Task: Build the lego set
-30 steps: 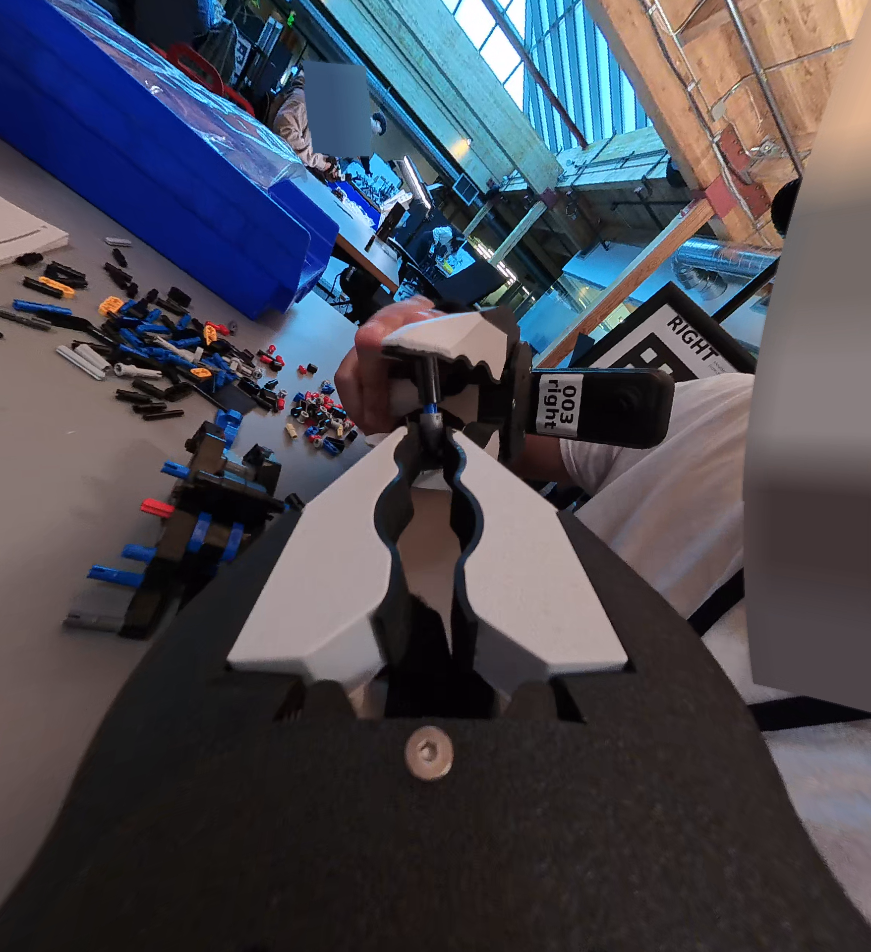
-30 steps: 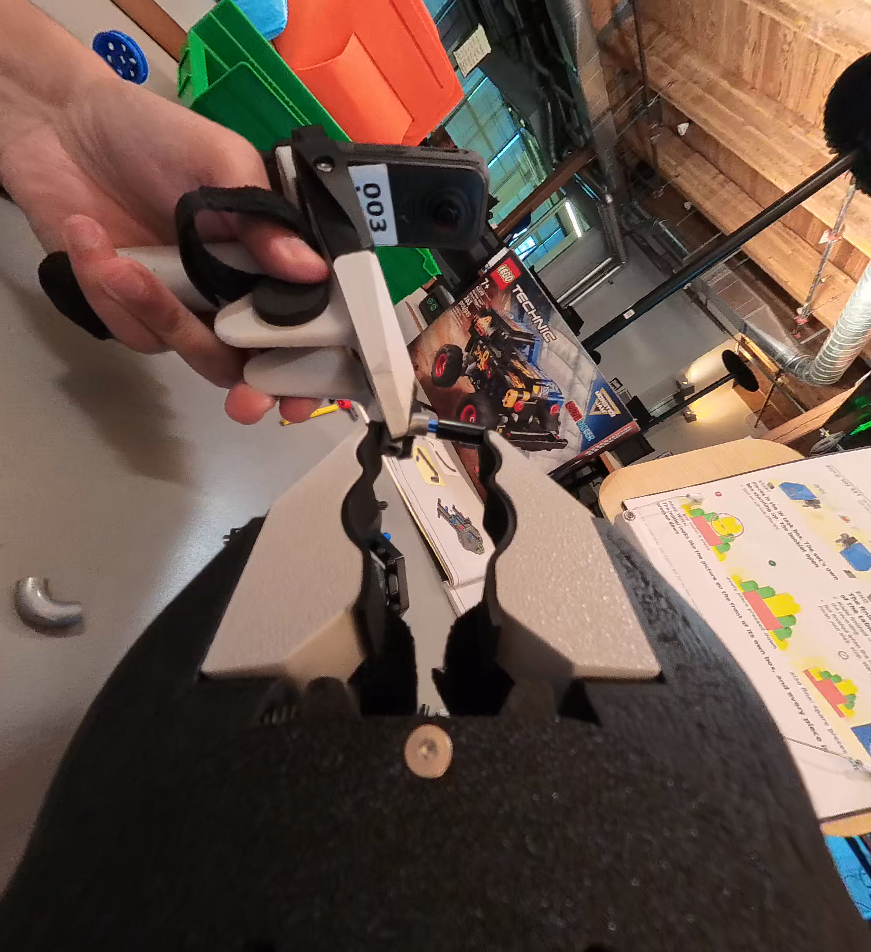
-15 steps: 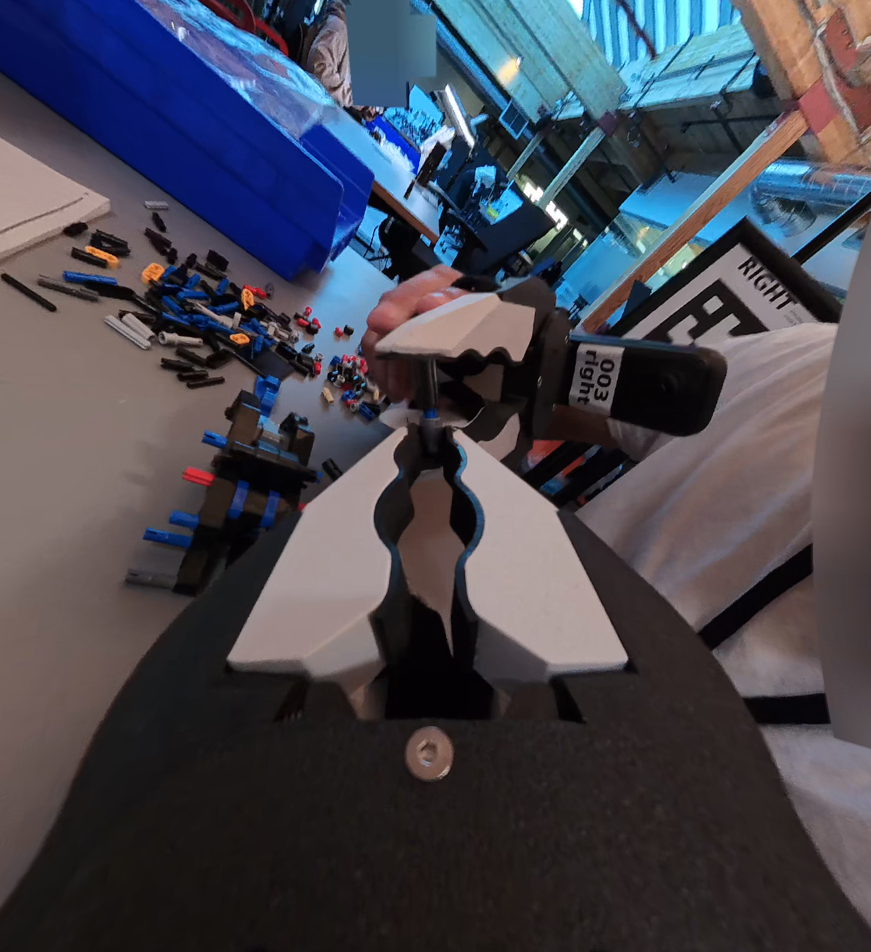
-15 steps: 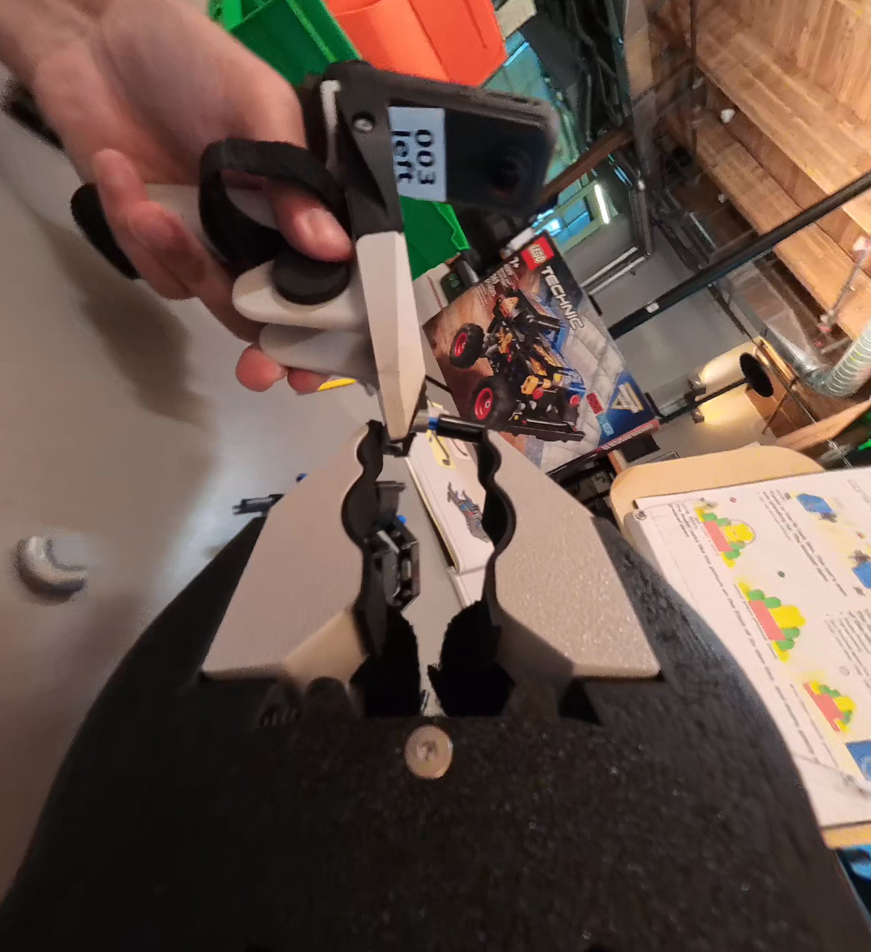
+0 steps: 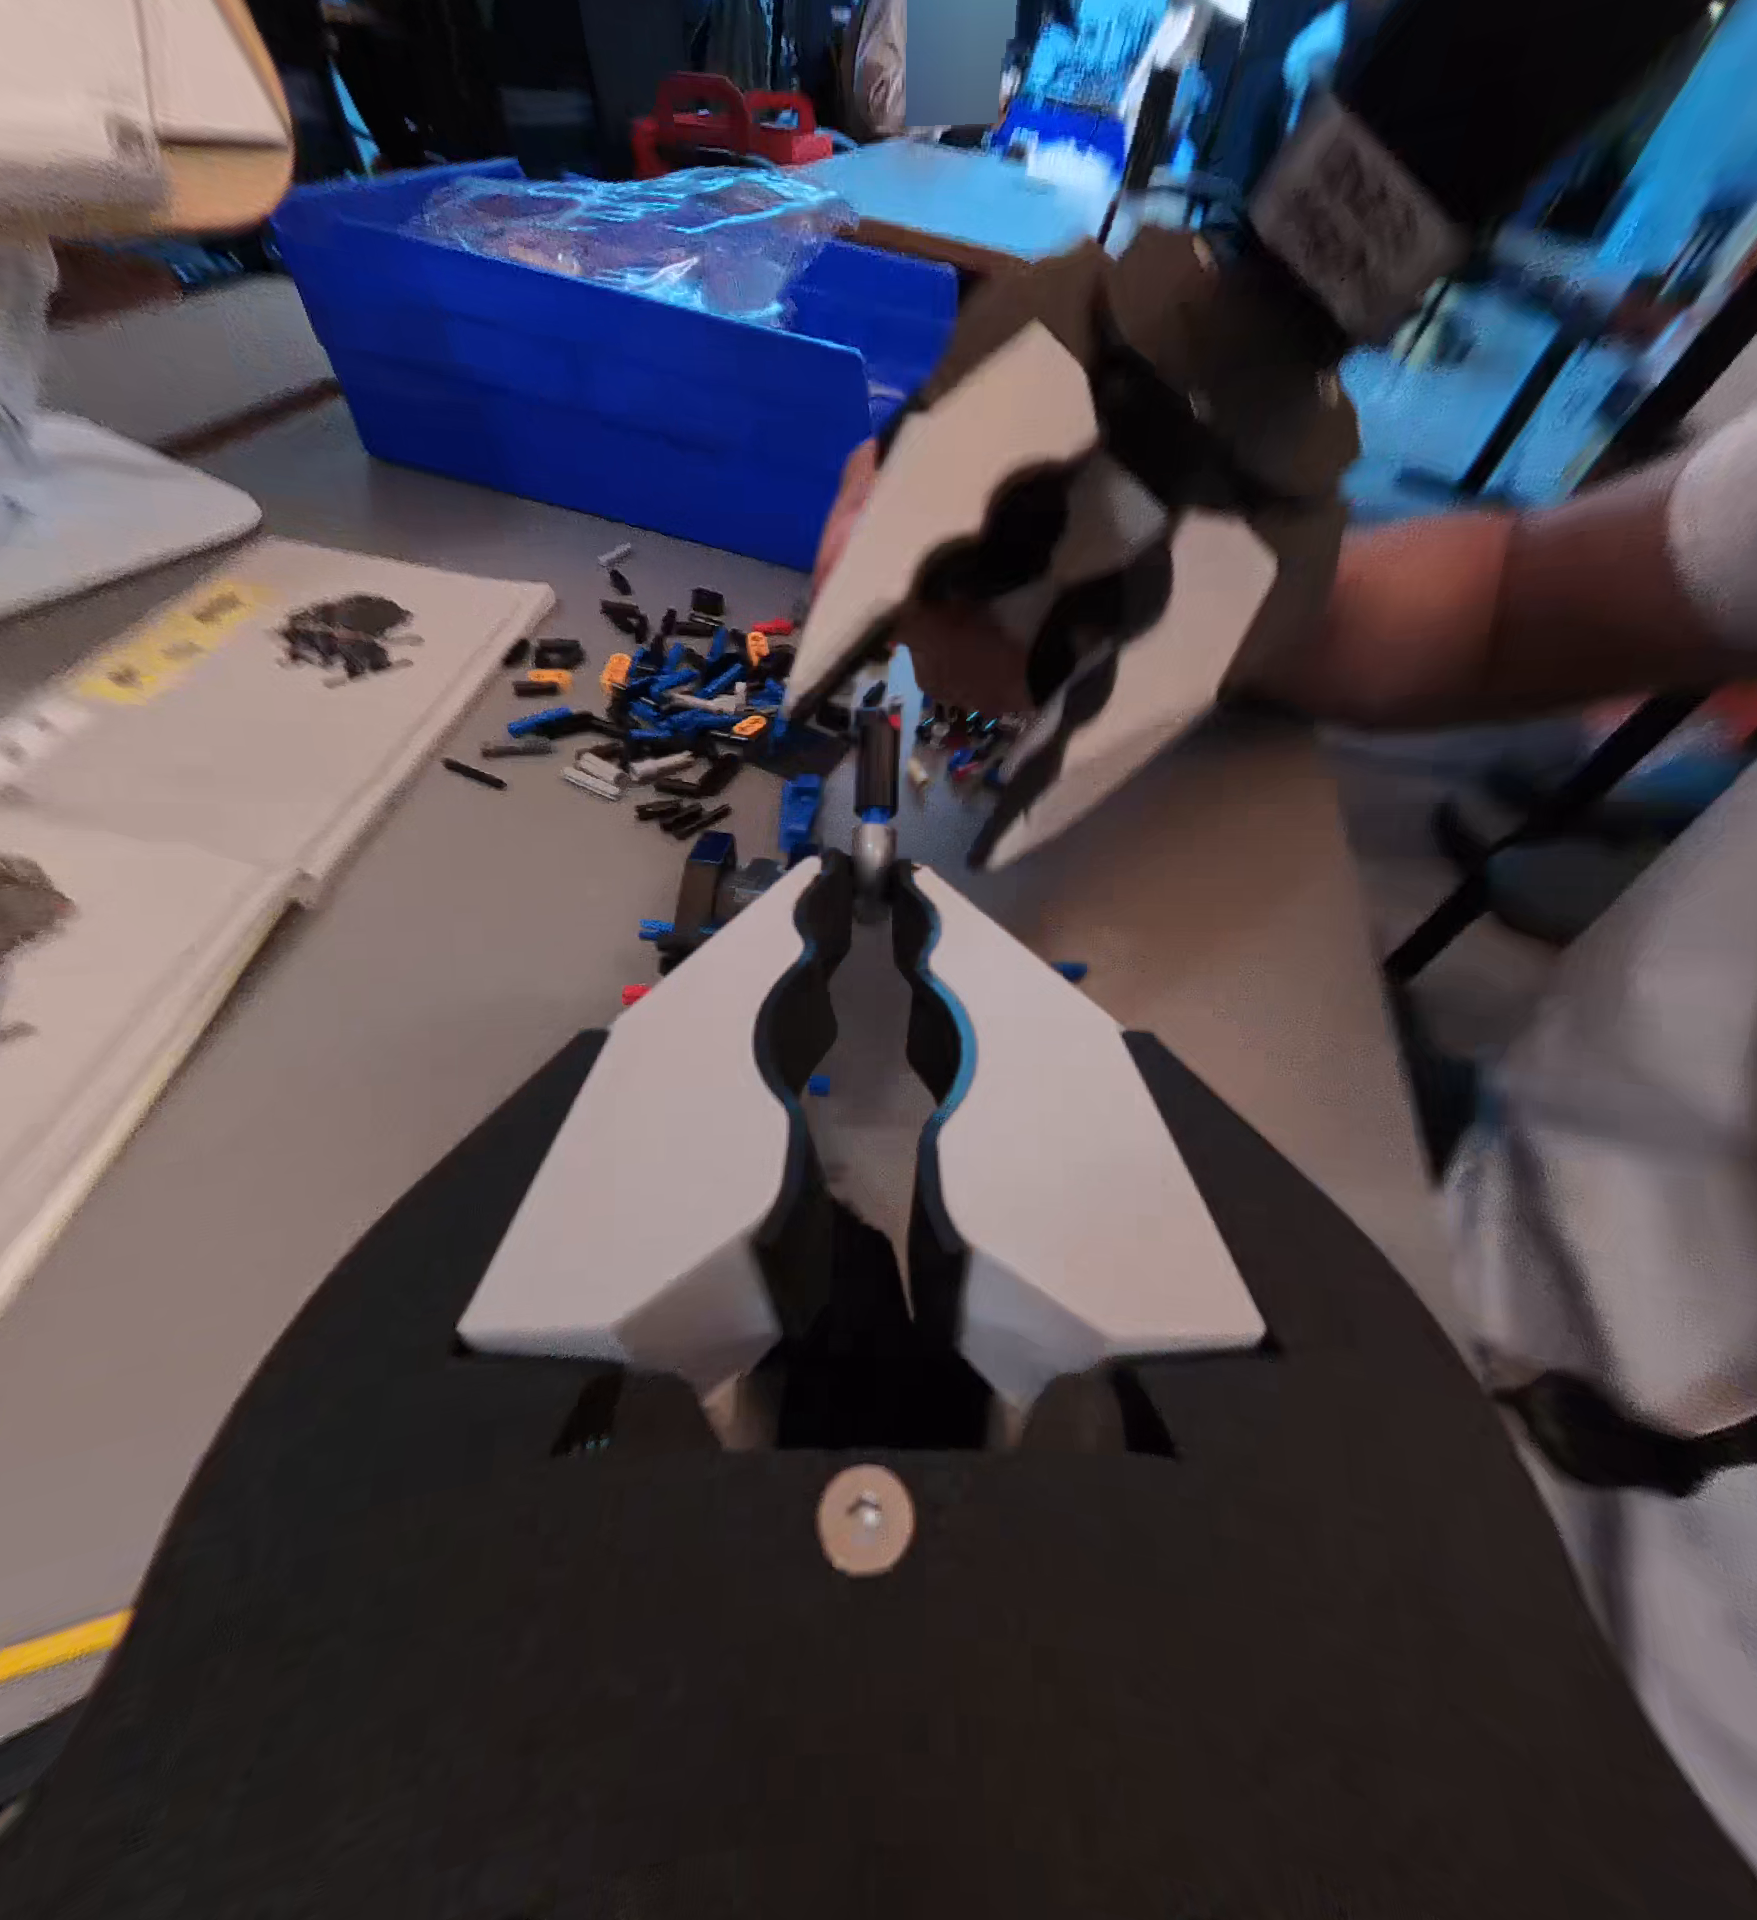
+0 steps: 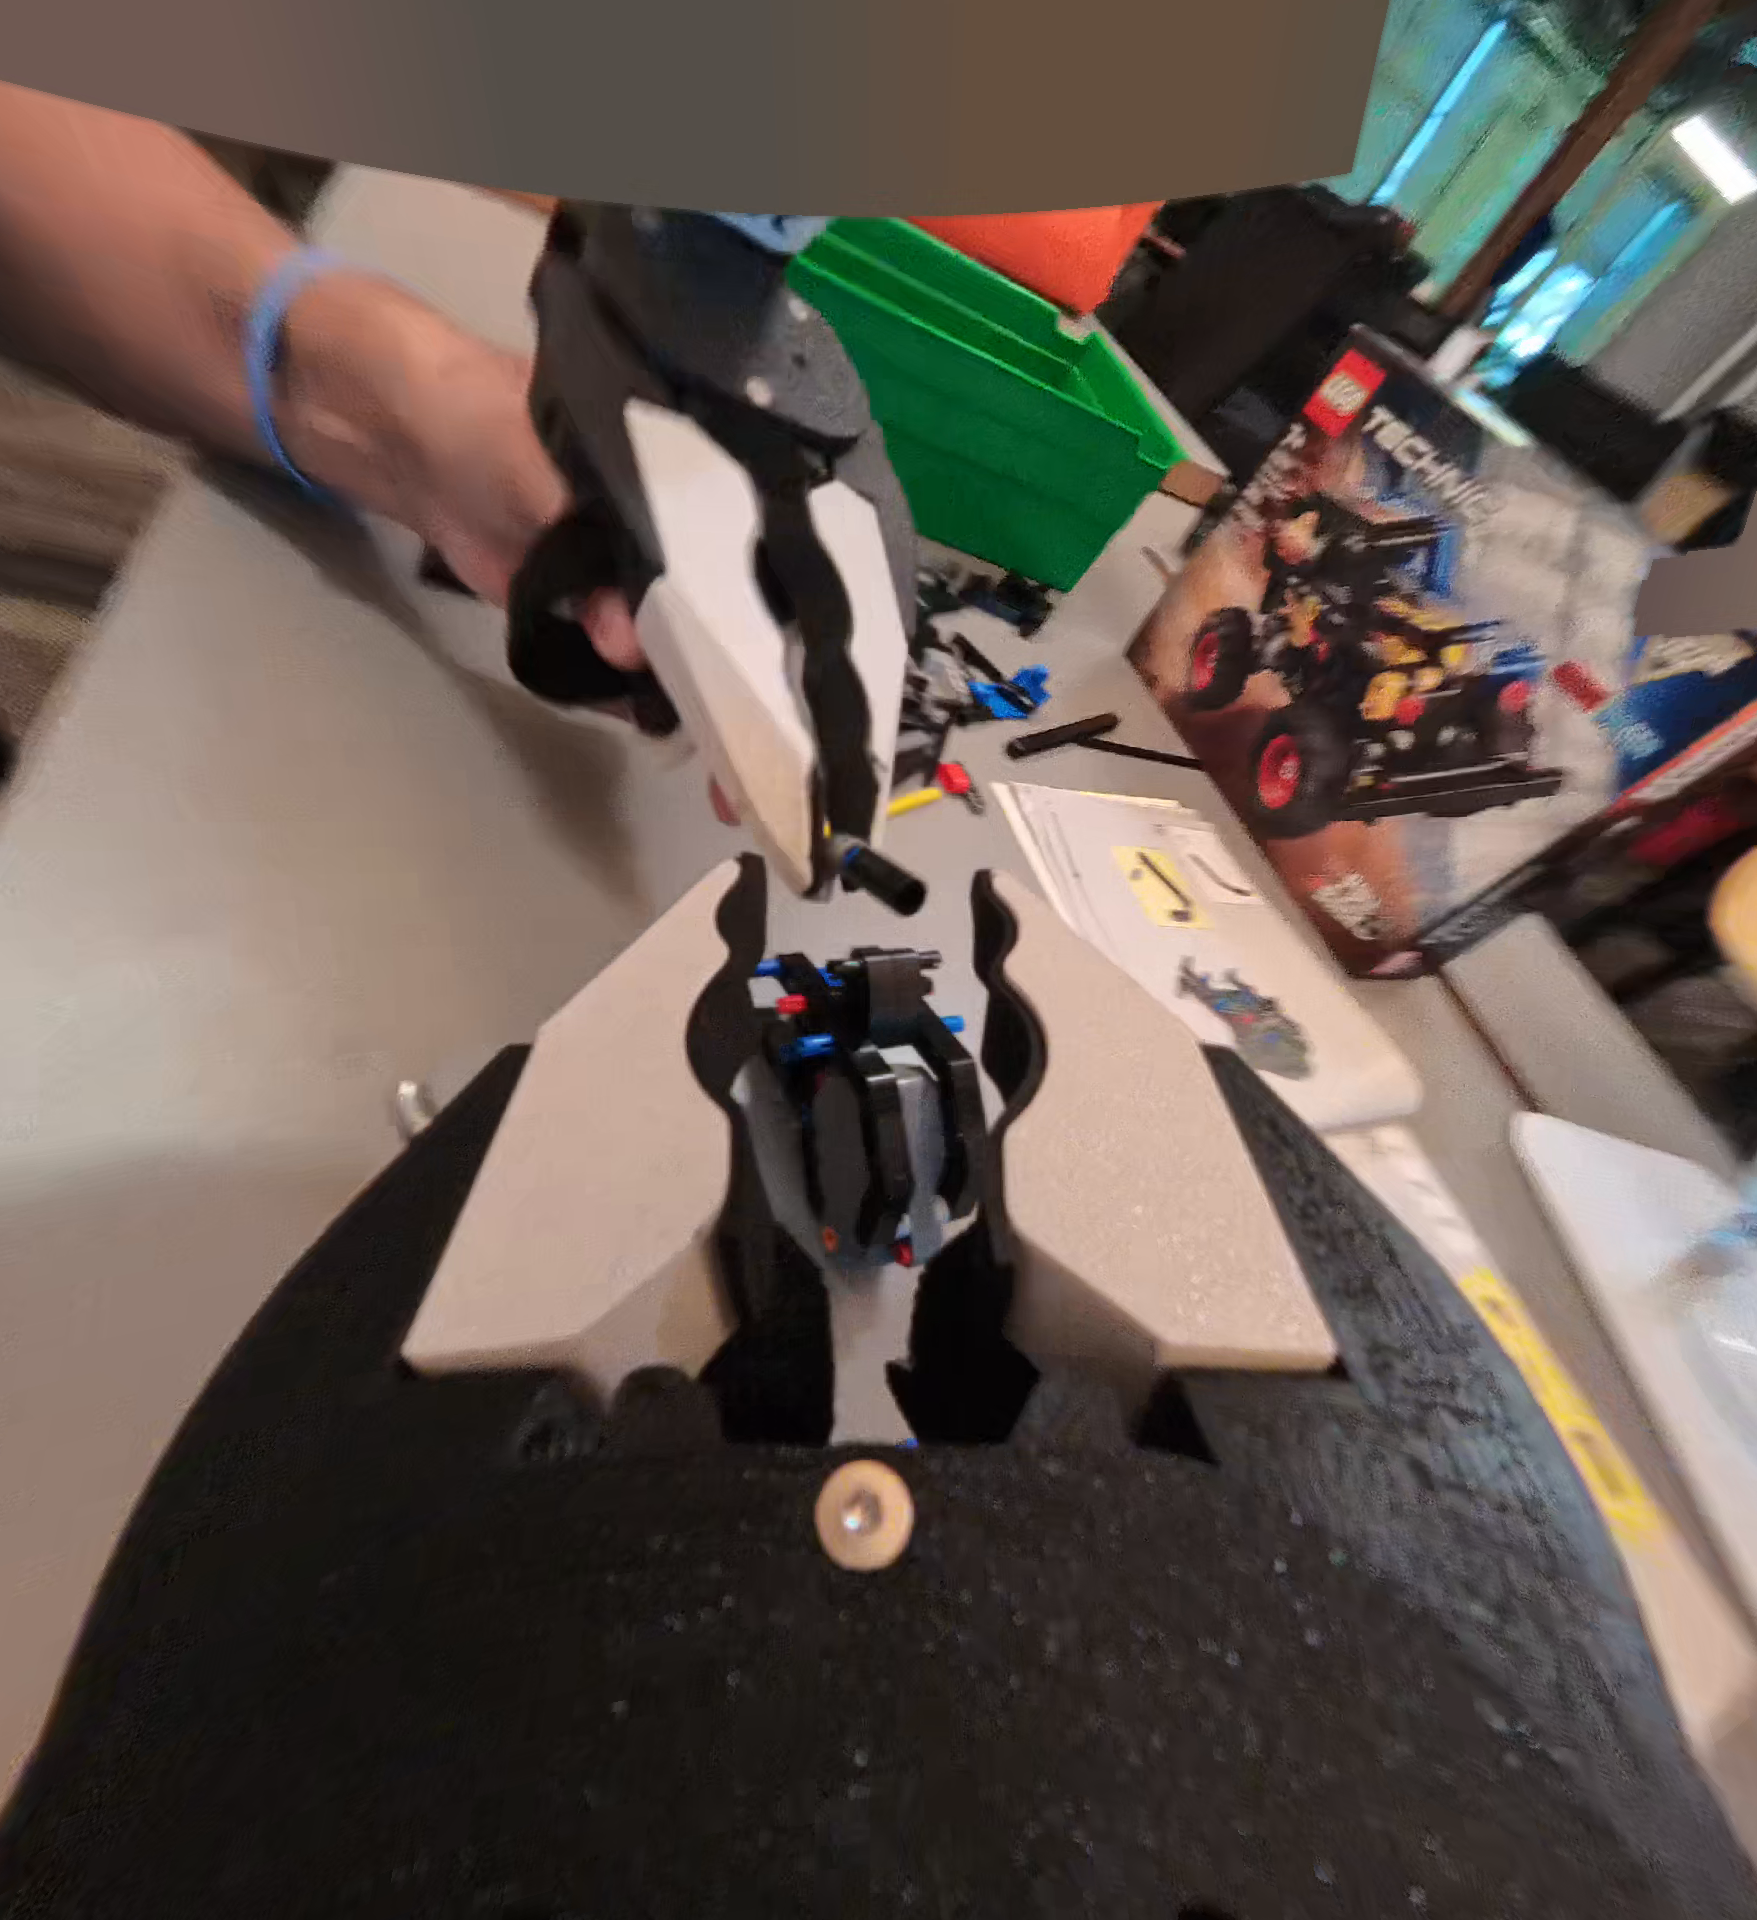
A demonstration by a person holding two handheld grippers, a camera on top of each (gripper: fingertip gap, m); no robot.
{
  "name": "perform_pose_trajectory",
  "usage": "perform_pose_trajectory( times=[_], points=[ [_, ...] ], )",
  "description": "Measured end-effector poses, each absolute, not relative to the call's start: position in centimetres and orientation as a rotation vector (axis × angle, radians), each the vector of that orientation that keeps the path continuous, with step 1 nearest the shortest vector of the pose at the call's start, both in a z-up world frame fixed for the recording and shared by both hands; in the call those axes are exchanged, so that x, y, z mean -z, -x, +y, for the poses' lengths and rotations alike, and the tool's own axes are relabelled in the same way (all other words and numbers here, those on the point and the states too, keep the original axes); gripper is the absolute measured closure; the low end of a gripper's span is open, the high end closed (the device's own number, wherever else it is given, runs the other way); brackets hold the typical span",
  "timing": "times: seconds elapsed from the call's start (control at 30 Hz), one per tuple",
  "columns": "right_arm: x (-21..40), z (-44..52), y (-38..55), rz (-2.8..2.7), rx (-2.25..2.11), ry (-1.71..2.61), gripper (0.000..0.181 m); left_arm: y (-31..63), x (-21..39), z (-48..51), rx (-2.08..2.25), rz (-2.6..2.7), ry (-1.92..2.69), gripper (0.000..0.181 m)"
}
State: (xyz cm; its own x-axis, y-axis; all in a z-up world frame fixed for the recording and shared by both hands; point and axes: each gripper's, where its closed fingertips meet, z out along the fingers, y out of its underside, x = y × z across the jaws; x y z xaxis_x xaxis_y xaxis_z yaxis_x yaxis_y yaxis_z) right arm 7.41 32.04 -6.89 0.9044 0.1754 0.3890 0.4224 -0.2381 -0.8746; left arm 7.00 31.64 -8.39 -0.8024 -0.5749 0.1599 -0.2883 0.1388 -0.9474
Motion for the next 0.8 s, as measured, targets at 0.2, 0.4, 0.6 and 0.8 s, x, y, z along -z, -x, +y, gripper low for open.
perform_pose_trajectory(
  times=[0.2, 0.4, 0.6, 0.8],
  points=[
    [7.8, 30.9, -6.2, -0.515, 0.05, 1.86, 0.162, -6.4, 9.4, 30.9, 1.432, 2.196, 0.573, 0.176],
    [8.5, 30.6, -6.1, -0.554, 0.053, 1.879, 0.171, -5.9, 10.3, 30.2, 1.384, 2.233, 0.512, 0.175],
    [9.1, 30.1, -5.8, -0.552, -0.083, 1.917, 0.166, -5.8, 10.2, 30.1, 1.377, 2.221, 0.49, 0.176],
    [9.5, 30.2, -5.7, -0.55, -0.09, 1.941, 0.174, -5.8, 10.6, 30.1, 1.339, 2.231, 0.476, 0.176]
  ],
)
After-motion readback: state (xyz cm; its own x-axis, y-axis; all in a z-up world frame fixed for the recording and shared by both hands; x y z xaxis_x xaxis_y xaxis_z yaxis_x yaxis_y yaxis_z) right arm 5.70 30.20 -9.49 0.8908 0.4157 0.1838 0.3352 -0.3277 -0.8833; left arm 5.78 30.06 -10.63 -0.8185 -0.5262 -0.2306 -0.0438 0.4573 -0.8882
